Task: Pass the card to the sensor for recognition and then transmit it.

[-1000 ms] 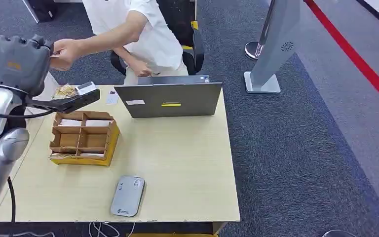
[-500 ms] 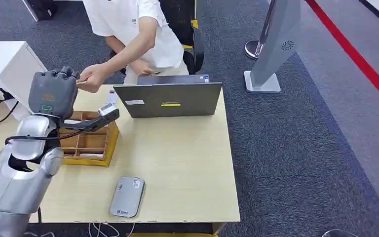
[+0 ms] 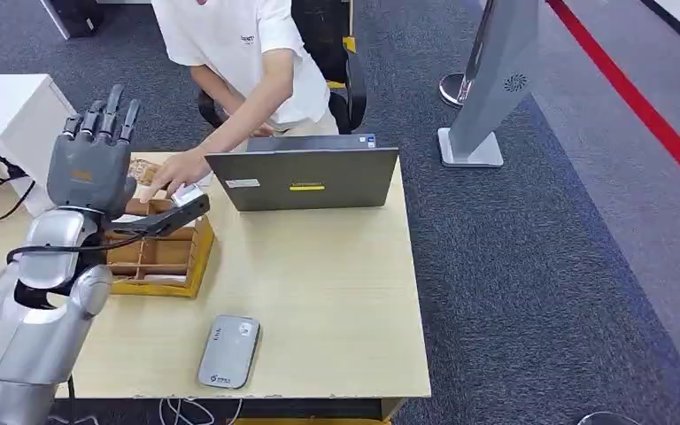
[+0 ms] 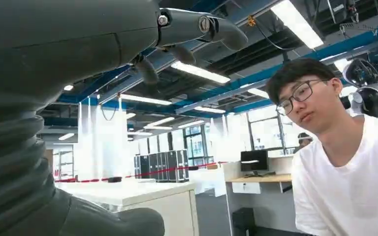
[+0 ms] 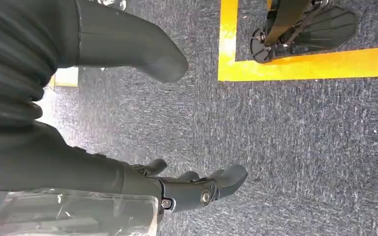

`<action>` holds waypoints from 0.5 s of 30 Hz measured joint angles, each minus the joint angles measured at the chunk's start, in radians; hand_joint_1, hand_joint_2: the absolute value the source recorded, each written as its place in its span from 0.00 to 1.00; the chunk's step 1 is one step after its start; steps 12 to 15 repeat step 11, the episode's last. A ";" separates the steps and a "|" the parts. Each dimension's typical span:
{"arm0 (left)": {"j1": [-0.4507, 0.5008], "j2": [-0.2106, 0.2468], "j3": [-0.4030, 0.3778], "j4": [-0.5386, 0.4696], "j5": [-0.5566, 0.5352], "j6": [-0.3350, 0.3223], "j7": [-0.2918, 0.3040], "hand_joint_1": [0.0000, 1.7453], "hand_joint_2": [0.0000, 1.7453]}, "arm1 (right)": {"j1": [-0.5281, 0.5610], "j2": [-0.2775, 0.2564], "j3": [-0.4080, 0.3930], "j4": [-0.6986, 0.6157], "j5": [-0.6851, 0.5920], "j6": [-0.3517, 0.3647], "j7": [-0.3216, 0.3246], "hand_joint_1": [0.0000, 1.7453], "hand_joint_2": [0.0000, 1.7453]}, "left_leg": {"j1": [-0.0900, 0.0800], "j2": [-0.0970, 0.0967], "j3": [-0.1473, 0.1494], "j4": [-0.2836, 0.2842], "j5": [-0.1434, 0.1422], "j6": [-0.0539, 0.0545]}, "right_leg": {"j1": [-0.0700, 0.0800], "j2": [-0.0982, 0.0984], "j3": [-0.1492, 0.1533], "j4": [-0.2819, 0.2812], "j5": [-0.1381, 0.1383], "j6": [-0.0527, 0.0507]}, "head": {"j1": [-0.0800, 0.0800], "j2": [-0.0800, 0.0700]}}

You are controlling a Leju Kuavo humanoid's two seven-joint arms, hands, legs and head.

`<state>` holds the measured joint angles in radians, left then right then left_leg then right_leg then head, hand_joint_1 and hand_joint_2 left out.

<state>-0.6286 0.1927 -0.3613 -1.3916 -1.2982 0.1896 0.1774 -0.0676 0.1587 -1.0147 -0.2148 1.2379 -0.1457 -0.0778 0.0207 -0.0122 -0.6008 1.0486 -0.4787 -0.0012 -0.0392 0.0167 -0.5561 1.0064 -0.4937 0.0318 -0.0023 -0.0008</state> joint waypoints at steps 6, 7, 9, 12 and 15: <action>0.101 0.090 0.077 -0.093 0.007 0.050 0.019 0.00 1.00 | 0.008 0.000 -0.002 0.000 -0.013 -0.007 0.014 0.00 1.00 | 0.000 0.001 0.000 -0.001 0.000 0.000 | 0.000 0.002 -0.001 0.001 -0.001 0.000 | 0.000 0.000; 0.120 0.121 0.113 -0.104 0.016 0.056 0.022 0.00 1.00 | 0.009 0.000 -0.003 0.000 -0.011 -0.011 0.021 0.00 1.00 | 0.001 0.002 0.000 -0.001 -0.001 -0.001 | 0.001 0.002 -0.002 0.001 -0.001 -0.001 | 0.000 0.000; 0.138 0.175 0.185 -0.108 0.040 0.065 0.013 0.00 1.00 | 0.012 0.000 -0.003 0.000 -0.005 -0.015 0.036 0.00 1.00 | 0.001 0.002 0.000 -0.001 0.000 -0.001 | 0.001 0.002 -0.003 0.002 -0.002 -0.002 | 0.000 0.000; 0.146 0.222 0.258 -0.108 0.057 0.071 -0.017 0.00 1.00 | 0.014 0.000 -0.003 0.000 -0.002 -0.016 0.042 0.00 1.00 | 0.002 0.002 0.000 -0.001 0.000 -0.001 | 0.001 0.002 -0.003 0.002 -0.002 -0.002 | -0.001 0.000; 0.146 0.222 0.258 -0.108 0.057 0.071 -0.017 0.00 1.00 | 0.014 0.000 -0.003 0.000 -0.002 -0.016 0.042 0.00 1.00 | 0.002 0.002 0.000 -0.001 0.000 -0.001 | 0.001 0.002 -0.003 0.002 -0.002 -0.002 | -0.001 0.000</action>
